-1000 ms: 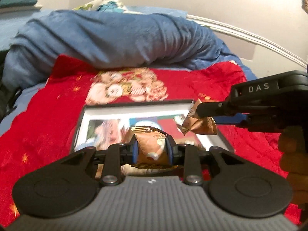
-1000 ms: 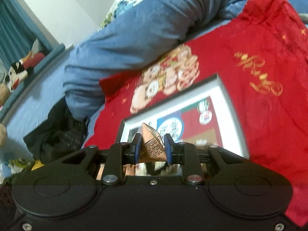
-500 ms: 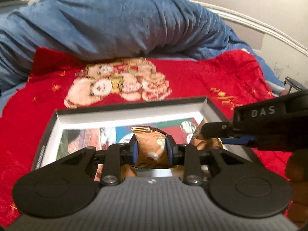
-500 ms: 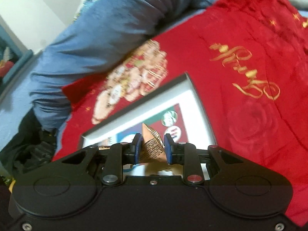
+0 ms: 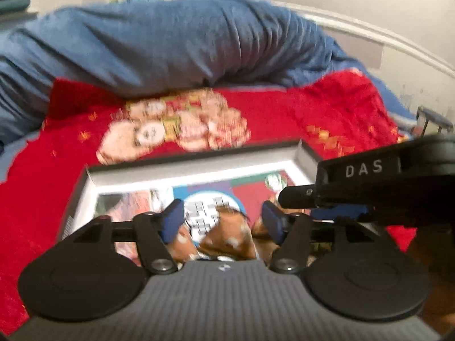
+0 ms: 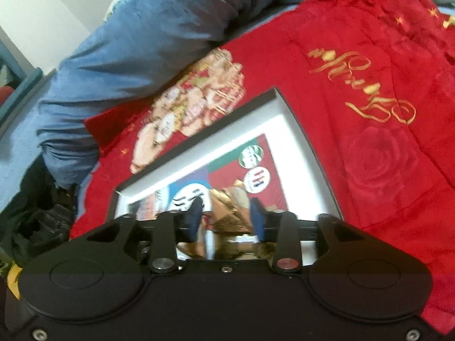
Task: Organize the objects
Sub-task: 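Open the left gripper to drop its packet while the right gripper releases its packet into the box, then move both open grippers back to the blue binder clip beside the box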
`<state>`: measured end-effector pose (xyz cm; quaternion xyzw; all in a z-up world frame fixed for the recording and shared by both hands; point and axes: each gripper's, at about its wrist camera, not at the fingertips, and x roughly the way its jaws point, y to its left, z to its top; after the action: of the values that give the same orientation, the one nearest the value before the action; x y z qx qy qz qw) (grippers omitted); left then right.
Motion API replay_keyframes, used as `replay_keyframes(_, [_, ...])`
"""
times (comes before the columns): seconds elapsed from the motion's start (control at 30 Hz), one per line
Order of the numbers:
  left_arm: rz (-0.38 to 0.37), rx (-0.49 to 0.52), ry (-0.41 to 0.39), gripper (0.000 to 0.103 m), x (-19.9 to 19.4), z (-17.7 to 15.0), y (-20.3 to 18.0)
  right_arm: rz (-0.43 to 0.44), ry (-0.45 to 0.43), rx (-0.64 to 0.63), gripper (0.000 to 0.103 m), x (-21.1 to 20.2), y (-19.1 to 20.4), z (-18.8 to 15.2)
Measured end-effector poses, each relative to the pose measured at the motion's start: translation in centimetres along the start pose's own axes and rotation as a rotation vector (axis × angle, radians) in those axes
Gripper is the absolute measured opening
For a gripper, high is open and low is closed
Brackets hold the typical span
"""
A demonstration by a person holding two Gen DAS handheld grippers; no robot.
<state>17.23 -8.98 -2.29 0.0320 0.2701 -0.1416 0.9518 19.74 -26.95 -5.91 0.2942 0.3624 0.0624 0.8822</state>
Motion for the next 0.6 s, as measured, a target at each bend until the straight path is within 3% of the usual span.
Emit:
replay_keyframes(0.07, [0.011, -0.039, -0.036, 0.087, -1.5, 0.8, 0.8, 0.045, -0.032, 0.000, 0.052, -1.4, 0.5, 0.0])
replay_keyframes(0.2, [0.069, -0.084, -0.070, 0.089, -4.6, 2.0, 2.7, 0.108, -0.096, -0.020, 0.066, -4.1, 1.7, 0.0])
replay_keyframes(0.33, [0.169, -0.088, -0.088, 0.092, -8.8, 1.9, 4.5, 0.108, -0.143, -0.059, 0.067, -7.4, 3.1, -1.3])
replay_keyframes(0.43, [0.232, -0.114, -0.057, 0.094, -11.5, 0.2, 5.6, 0.083, -0.156, -0.048, 0.067, -9.7, 3.5, -3.1])
replay_keyframes(0.6, [0.249, -0.248, 0.025, 0.096, -14.2, -4.5, 6.7, 0.051, -0.102, -0.033, 0.067, -11.6, 4.0, -7.0])
